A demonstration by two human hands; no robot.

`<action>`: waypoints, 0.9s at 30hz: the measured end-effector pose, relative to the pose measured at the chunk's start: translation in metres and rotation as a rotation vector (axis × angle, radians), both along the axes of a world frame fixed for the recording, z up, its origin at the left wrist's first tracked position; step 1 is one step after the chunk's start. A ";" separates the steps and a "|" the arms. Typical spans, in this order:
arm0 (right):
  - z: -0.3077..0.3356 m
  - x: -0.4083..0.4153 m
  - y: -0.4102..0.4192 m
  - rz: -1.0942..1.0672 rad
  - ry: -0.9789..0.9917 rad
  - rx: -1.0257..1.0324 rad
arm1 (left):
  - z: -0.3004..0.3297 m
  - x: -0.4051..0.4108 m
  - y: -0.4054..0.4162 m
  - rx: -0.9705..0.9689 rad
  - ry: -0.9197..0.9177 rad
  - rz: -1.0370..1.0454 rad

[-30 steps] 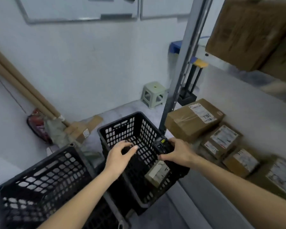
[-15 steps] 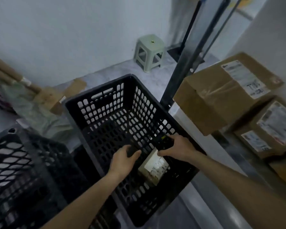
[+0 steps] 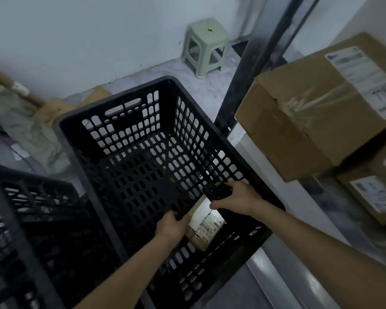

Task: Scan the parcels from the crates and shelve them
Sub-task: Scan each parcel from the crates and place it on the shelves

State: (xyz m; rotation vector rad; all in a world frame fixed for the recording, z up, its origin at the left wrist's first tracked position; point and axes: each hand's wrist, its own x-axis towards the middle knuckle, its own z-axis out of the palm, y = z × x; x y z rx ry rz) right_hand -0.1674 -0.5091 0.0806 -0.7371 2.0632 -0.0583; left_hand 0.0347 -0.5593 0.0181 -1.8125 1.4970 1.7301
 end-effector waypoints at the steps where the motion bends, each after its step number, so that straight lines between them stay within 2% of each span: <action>1: -0.002 0.000 0.001 -0.003 0.009 -0.007 | -0.001 -0.002 0.001 0.043 0.029 0.067; 4: -0.002 0.001 0.005 -0.014 0.014 -0.039 | -0.003 -0.006 0.007 0.126 0.085 0.197; 9: 0.010 -0.001 0.007 -0.117 -0.052 -0.113 | 0.008 0.003 -0.003 0.054 0.088 0.322; 17: 0.066 0.015 0.014 -0.346 -0.151 -0.364 | 0.074 0.028 -0.034 -0.243 0.156 0.332; 27: 0.175 0.067 0.020 -0.399 -0.259 -0.600 | 0.208 0.075 -0.048 -0.580 0.416 0.385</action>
